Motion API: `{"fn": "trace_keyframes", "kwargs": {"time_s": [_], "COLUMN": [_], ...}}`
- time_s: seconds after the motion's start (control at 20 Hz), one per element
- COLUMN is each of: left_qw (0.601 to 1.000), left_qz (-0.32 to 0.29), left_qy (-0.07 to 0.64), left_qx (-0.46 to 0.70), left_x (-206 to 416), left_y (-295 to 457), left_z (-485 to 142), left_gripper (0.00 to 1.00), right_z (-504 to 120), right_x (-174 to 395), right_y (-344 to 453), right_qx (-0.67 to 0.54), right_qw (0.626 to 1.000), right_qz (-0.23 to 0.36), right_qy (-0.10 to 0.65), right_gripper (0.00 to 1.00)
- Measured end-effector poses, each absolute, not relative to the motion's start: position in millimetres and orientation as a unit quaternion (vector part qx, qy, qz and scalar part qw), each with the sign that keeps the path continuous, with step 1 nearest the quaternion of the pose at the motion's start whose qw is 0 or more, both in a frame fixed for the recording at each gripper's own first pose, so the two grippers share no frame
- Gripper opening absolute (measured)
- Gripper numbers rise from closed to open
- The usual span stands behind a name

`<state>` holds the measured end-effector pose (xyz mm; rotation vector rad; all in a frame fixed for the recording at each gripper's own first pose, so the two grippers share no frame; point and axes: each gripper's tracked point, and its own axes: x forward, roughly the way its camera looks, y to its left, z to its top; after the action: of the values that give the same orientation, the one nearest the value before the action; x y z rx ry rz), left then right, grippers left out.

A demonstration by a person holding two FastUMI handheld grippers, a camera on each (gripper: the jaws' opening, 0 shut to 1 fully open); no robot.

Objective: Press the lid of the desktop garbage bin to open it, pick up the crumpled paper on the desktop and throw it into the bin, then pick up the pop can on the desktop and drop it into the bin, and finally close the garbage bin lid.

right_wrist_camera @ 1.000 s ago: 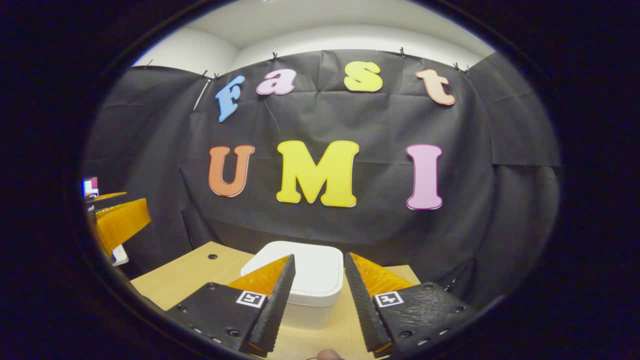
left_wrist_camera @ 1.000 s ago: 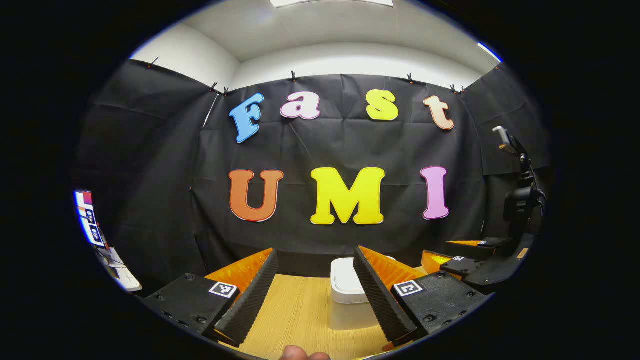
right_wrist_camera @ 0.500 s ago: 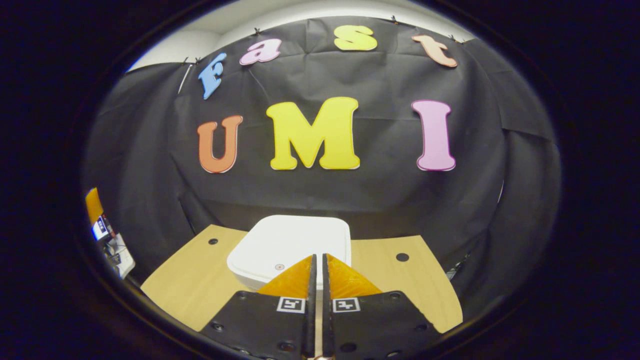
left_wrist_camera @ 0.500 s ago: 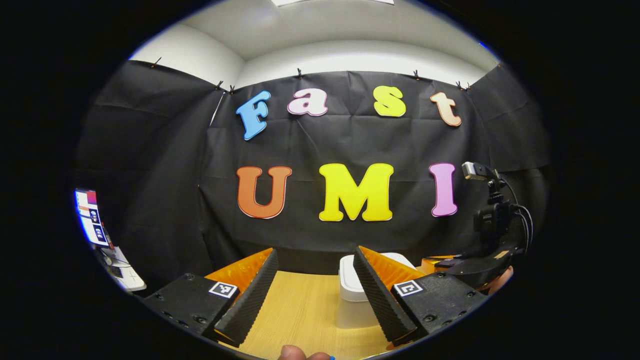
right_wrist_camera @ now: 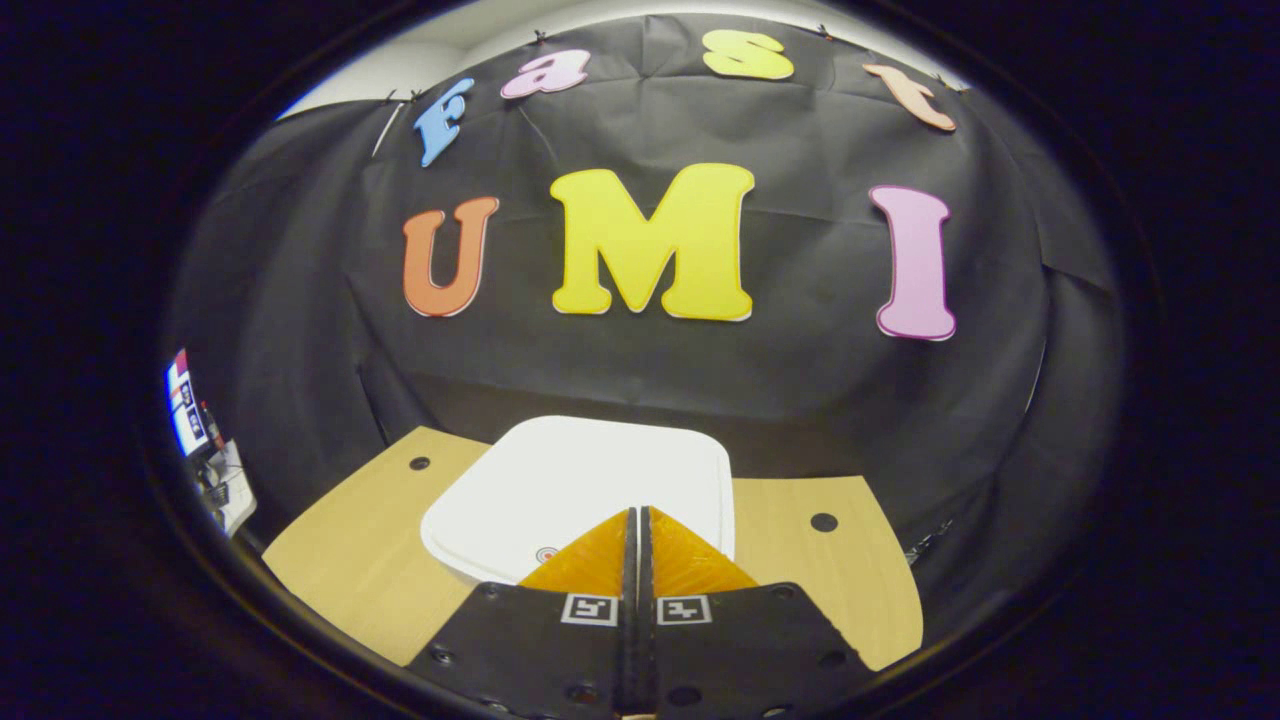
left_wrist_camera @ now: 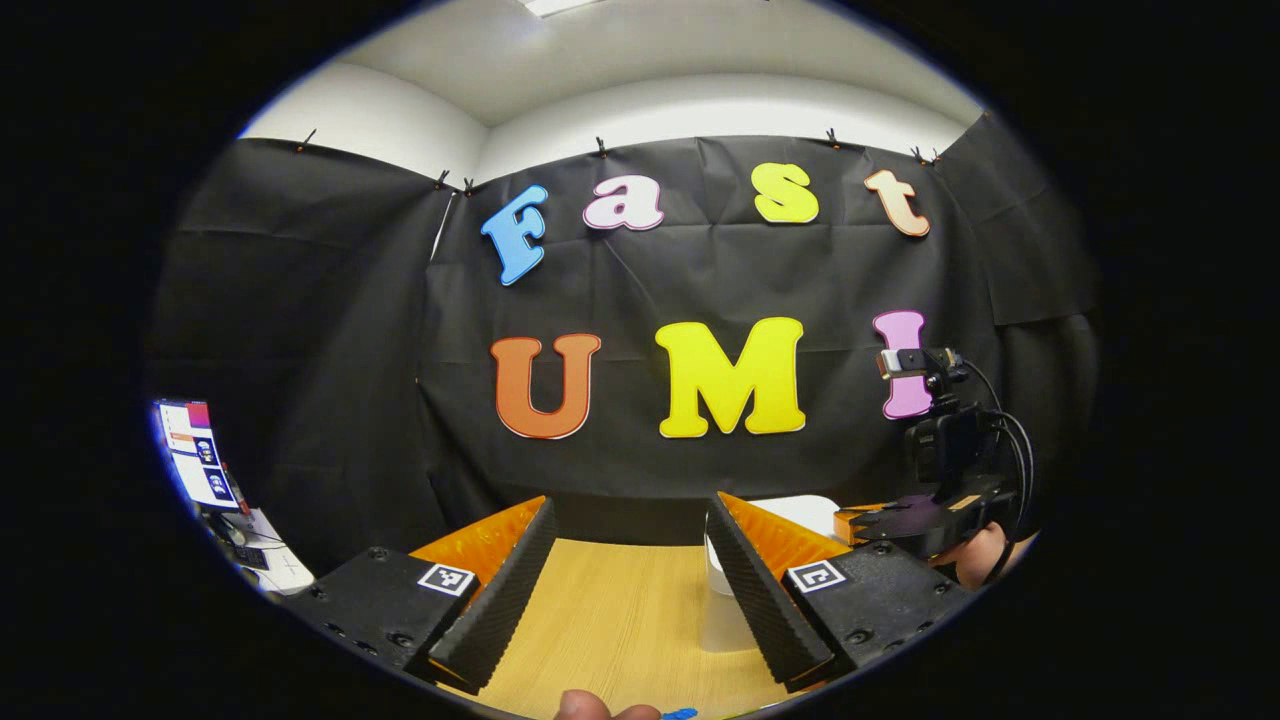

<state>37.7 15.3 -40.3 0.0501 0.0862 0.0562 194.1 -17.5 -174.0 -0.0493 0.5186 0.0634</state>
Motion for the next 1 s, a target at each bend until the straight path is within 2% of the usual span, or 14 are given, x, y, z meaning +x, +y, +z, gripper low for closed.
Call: {"fn": "trace_keyframes", "kwargs": {"time_s": [0.45,0.65,0.8,0.9,0.95,1.0], "left_qw": [0.998,0.998,0.998,0.998,0.998,0.998], "left_qz": [0.044,0.033,0.030,0.024,0.021,0.018], "left_qy": [0.050,0.061,0.054,0.053,0.052,0.052], "left_qx": [0.018,-0.004,-0.016,-0.022,-0.021,-0.018], "left_x": [39,41,38,37,36,37], "left_y": [28,21,21,18,17,15], "left_z": [-46,-52,-48,-49,-49,-49], "left_gripper": [0.98,0.97,0.98,0.98,0.98,0.98], "right_z": [-201,-194,-179,-160,-151,-144], "right_x": [197,195,190,187,186,184], "right_y": [-17,-15,-13,-14,-13,-10], "right_qx": [-0.016,-0.027,0.017,0.017,0.010,0.004], "right_qw": [0.954,0.954,0.951,0.959,0.963,0.966], "right_qz": [0.028,0.028,0.030,0.031,0.036,0.042], "right_qy": [0.299,0.296,0.307,0.282,0.266,0.255], "right_gripper": [0.01,0.01,0.00,0.24,0.28,0.38]}}
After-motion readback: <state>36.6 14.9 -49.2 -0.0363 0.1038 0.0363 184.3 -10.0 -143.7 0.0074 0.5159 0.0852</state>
